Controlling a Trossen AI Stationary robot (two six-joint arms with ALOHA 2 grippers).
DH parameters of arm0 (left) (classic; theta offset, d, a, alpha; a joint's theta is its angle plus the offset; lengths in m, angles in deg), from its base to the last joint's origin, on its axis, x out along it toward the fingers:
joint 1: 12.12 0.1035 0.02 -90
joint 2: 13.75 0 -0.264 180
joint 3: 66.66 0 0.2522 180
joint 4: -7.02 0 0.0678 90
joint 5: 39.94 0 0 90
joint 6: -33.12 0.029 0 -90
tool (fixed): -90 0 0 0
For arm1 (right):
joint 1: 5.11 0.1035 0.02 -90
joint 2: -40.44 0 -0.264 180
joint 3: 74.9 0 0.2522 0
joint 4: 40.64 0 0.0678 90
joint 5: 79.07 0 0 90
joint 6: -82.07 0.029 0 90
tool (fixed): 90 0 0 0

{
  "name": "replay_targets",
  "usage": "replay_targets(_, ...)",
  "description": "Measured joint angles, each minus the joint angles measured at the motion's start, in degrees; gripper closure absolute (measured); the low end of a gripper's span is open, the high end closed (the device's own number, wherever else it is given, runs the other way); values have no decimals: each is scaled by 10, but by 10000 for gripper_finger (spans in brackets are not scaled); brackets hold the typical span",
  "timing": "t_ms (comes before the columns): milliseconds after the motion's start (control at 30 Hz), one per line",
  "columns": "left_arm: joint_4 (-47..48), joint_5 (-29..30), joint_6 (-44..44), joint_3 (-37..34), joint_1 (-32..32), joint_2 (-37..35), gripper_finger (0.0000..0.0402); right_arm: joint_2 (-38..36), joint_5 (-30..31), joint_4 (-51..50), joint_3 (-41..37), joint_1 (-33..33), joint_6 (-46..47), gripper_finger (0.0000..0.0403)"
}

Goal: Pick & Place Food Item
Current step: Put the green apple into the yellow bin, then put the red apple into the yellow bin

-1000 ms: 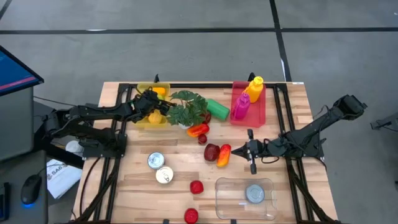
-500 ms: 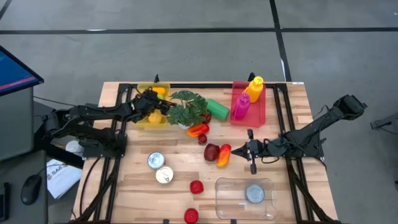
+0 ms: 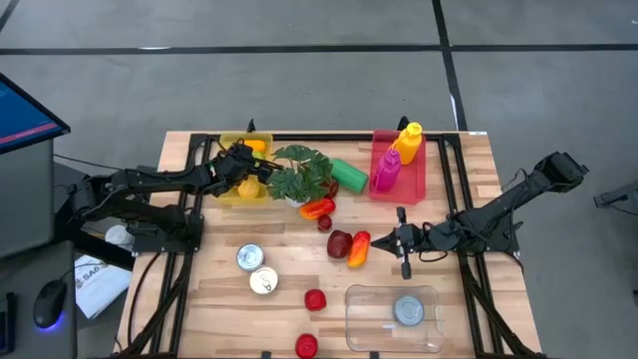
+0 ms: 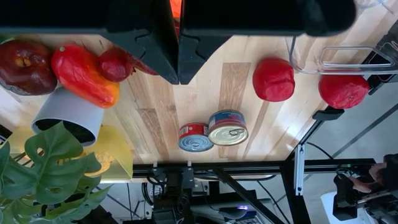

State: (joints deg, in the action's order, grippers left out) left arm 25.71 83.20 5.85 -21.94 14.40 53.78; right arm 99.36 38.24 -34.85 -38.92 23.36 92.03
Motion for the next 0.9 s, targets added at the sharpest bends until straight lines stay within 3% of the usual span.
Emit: replay_targets(900,1,-6,0,0,0,0,33,0,0,0,0,0,0,403)
